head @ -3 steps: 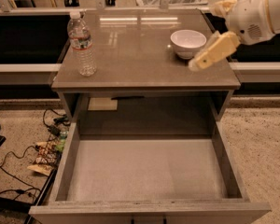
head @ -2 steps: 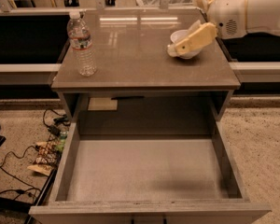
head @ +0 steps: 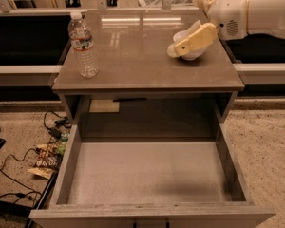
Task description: Place water bottle into top drawer
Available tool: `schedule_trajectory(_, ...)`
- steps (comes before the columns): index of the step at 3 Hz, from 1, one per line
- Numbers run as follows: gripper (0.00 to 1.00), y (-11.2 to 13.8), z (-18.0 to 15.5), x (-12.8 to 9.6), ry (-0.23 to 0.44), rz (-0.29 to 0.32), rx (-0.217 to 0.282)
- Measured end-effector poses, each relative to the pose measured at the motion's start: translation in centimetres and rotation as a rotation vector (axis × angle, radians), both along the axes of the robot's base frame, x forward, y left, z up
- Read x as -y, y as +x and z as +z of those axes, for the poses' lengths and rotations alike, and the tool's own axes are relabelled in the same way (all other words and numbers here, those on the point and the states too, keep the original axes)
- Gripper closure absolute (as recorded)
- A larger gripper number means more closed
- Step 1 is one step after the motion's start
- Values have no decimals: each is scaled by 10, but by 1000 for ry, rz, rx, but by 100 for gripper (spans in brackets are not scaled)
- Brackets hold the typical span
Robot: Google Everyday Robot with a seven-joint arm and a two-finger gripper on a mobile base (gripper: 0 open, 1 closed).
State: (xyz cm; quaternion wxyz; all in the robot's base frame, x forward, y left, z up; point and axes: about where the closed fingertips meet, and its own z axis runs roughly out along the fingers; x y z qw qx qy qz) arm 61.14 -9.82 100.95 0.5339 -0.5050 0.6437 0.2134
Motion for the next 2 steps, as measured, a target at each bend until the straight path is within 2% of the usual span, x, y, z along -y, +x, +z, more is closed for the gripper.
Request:
schedule_trajectory(1,0,13,-12,-21,58,19,-3)
schedule_trajectory(2,0,37,-38,-60,133,35,-45)
